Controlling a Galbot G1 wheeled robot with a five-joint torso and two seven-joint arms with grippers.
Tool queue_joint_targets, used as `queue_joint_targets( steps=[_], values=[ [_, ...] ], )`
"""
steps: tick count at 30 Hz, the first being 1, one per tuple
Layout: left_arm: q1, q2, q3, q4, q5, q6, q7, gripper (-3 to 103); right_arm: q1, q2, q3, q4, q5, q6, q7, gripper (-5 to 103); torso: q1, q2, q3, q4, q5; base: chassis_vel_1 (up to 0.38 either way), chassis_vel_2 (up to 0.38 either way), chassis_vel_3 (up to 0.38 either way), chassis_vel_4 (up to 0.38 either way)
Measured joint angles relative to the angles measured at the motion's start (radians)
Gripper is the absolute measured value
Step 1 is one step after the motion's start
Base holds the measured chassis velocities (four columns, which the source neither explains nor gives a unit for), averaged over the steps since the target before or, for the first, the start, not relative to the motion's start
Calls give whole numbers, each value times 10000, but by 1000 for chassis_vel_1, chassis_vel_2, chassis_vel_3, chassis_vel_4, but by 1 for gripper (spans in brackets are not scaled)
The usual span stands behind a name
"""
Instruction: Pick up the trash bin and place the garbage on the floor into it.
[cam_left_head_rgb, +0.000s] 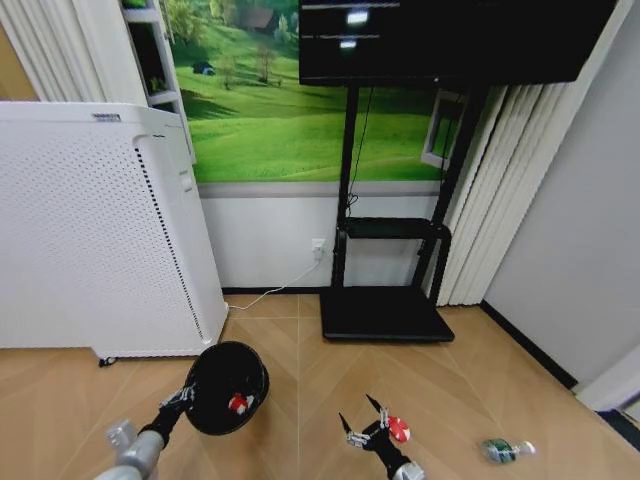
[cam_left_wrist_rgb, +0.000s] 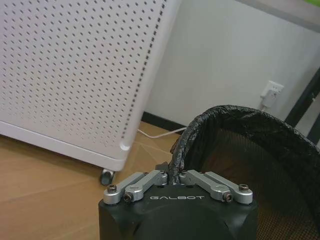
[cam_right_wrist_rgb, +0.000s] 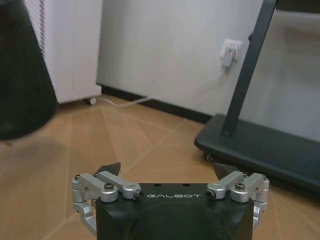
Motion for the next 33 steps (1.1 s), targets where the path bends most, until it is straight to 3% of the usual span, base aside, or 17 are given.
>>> queue_joint_targets(
  steps=[12,17,33],
  values=[
    [97,-101,-246,-33,-48,-41,253,4,1222,-97,612,-1651,-758,-526,652,100,0,1,0,-1,1,23,25,-18,-17],
    [1,-170,-212,18,-39,-46,279,4,1080,-418,887,-1676,-1086,-1057,504,100,0,1,0,-2,-1,0,0,0,0],
    [1,-301,-188,67,-39,-48,363,4,1688,-298,741,-3349,-1481,-1203,401,100,0,1,0,-1,1,0,0,0,0]
  ],
)
